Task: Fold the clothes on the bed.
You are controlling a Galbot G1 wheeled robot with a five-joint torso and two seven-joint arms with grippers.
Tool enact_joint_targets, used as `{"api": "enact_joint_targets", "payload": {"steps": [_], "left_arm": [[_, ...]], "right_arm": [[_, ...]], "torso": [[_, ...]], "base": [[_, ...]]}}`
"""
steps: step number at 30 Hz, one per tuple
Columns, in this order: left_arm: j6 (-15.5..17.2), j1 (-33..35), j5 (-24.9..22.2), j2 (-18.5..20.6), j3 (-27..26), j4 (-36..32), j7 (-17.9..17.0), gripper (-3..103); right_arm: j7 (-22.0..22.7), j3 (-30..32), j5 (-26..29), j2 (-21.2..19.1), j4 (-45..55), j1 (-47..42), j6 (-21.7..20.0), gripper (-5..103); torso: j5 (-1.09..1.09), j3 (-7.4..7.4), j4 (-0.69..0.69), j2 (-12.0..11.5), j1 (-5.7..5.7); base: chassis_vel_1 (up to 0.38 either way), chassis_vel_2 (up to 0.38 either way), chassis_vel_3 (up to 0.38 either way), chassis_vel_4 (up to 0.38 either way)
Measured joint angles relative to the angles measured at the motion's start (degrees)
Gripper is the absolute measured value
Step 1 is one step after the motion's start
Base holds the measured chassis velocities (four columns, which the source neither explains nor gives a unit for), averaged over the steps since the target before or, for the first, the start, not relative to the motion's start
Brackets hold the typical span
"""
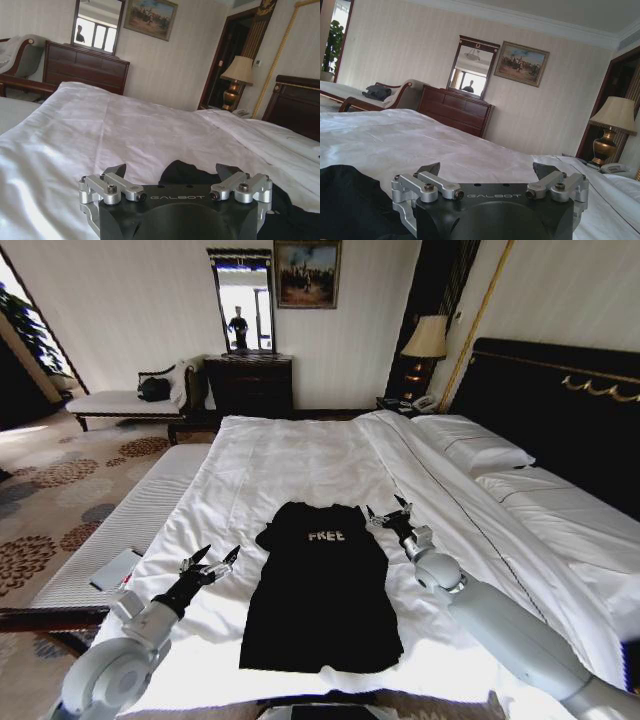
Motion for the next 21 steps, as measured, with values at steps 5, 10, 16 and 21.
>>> {"api": "enact_joint_targets", "payload": {"steps": [5, 10, 16, 21], "left_arm": [[-0.35, -5.35, -0.01, 0.77, 1.73, 8.38, 0.00, 100], [-0.02, -14.53, -2.25, 0.86, 9.30, 16.55, -0.02, 100], [0.55, -24.25, -2.05, -0.05, 17.73, 23.60, 0.02, 100], [0.71, -29.28, -1.91, -1.12, 21.24, 28.92, 0.00, 99]], "right_arm": [[0.01, 3.36, 0.00, -1.03, 1.03, -3.14, -0.02, 100], [0.33, 9.69, -0.12, -2.10, 3.77, -9.23, -0.60, 100], [0.51, 15.41, -0.22, -3.32, 6.11, -14.90, -1.12, 100], [0.41, 19.74, -0.26, -4.00, 6.97, -19.02, -1.15, 100]], "torso": [[0.02, 0.00, 0.09, -0.01, 0.00], [0.02, 0.00, 0.05, -0.01, 0.00], [0.01, 0.00, 0.01, 0.00, 0.00], [0.02, 0.00, 0.05, 0.00, 0.00]], "base": [[0.000, 0.000, 0.000, 0.000], [0.000, 0.000, 0.000, 0.000], [0.000, 0.000, 0.000, 0.000], [0.000, 0.000, 0.000, 0.000]]}}
